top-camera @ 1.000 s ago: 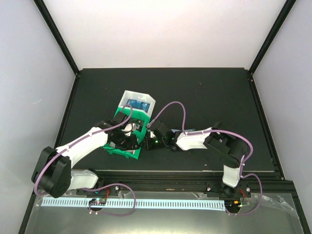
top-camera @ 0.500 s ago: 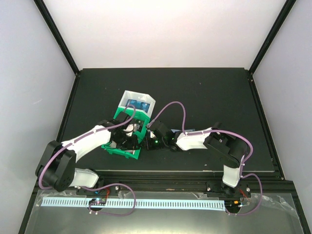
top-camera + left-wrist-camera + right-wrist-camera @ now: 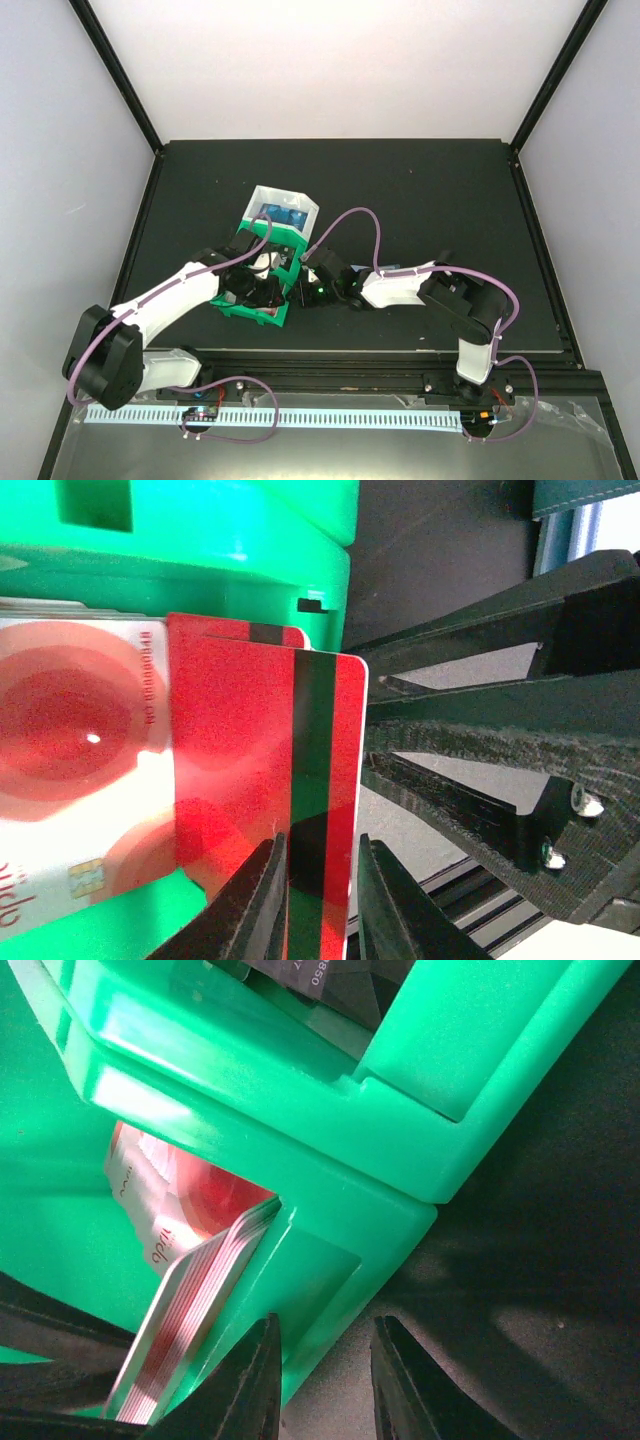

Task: Put the credit cards into the card holder
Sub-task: Pick up the credit card from the storage box, then insert the credit card into the card holder.

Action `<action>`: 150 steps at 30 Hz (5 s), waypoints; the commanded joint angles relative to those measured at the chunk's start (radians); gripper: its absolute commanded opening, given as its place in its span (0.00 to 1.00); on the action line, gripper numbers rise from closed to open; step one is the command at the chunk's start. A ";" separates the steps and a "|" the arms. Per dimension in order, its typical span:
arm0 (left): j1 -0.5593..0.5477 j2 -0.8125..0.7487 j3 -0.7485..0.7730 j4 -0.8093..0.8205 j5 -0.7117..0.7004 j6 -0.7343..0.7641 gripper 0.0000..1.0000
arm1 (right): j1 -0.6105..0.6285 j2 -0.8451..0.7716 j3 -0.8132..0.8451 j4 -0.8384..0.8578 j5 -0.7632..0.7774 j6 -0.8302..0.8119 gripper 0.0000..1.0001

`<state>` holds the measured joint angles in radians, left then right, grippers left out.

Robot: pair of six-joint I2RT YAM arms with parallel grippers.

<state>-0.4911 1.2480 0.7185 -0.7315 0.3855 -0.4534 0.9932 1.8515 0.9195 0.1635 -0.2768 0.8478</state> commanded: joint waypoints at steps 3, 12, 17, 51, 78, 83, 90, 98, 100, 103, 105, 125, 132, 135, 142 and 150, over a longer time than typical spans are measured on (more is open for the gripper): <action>-0.001 -0.028 0.031 -0.026 0.014 0.012 0.18 | 0.001 0.012 0.017 -0.026 0.036 0.001 0.27; -0.001 -0.050 0.050 -0.074 -0.087 0.011 0.07 | 0.001 0.008 0.018 -0.025 0.036 -0.001 0.27; -0.001 -0.081 0.094 -0.140 -0.275 -0.009 0.02 | 0.001 -0.010 0.027 -0.041 0.045 -0.014 0.27; -0.010 -0.465 0.135 0.578 0.466 -0.488 0.02 | -0.053 -0.867 -0.197 0.055 -0.042 0.098 0.54; -0.019 -0.547 -0.001 0.361 0.389 -0.283 0.70 | -0.053 -0.955 -0.186 -0.113 0.075 0.091 0.01; -0.057 -0.530 -0.040 0.353 0.269 -0.148 0.84 | -0.096 -0.976 -0.200 -0.392 0.255 -0.005 0.01; -0.166 -0.386 -0.108 0.564 0.162 -0.168 0.85 | -0.359 -0.926 -0.339 -0.389 0.081 -0.089 0.01; -0.272 -0.052 -0.008 0.694 0.041 -0.090 0.78 | -0.547 -0.751 -0.377 -0.366 -0.060 -0.190 0.01; -0.277 0.039 0.051 0.698 0.023 -0.095 0.73 | -0.565 -0.707 -0.384 -0.322 -0.102 -0.190 0.01; -0.286 0.185 0.140 0.674 0.017 -0.099 0.63 | -0.572 -0.658 -0.376 -0.275 -0.144 -0.193 0.01; -0.292 0.256 0.188 0.649 0.003 -0.101 0.56 | -0.580 -0.635 -0.375 -0.263 -0.142 -0.194 0.01; -0.359 0.485 0.242 0.558 -0.250 -0.108 0.37 | -0.625 -0.567 -0.525 -0.062 -0.242 -0.082 0.01; -0.359 0.534 0.261 0.493 -0.331 -0.118 0.35 | -0.626 -0.529 -0.540 -0.016 -0.280 -0.057 0.01; -0.362 0.545 0.261 0.480 -0.345 -0.121 0.35 | -0.627 -0.517 -0.537 -0.011 -0.287 -0.057 0.01; -0.365 0.556 0.257 0.475 -0.346 -0.121 0.31 | -0.639 -0.460 -0.528 -0.002 -0.262 -0.050 0.01; -0.369 0.563 0.260 0.473 -0.332 -0.115 0.28 | -0.639 -0.426 -0.540 0.038 -0.224 -0.019 0.01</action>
<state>-0.8505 1.7786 0.9527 -0.2180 0.0628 -0.5762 0.3618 1.4021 0.3920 0.1783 -0.5484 0.8116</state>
